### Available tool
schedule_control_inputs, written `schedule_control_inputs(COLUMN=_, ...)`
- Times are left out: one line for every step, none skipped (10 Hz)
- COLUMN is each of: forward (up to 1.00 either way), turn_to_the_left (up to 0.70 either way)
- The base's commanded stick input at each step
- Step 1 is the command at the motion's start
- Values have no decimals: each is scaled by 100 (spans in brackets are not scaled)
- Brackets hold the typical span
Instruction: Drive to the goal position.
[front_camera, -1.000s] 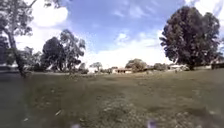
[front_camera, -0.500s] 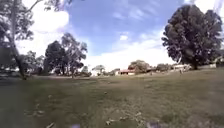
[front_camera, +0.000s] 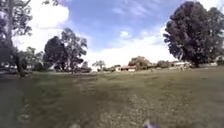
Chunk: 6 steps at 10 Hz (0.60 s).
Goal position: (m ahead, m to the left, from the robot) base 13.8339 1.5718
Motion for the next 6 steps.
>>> schedule_control_inputs(forward=70, turn_to_the_left=0)
schedule_control_inputs(forward=70, turn_to_the_left=0)
schedule_control_inputs(forward=70, turn_to_the_left=0)
schedule_control_inputs(forward=70, turn_to_the_left=0)
schedule_control_inputs(forward=70, turn_to_the_left=0)
schedule_control_inputs(forward=70, turn_to_the_left=0)
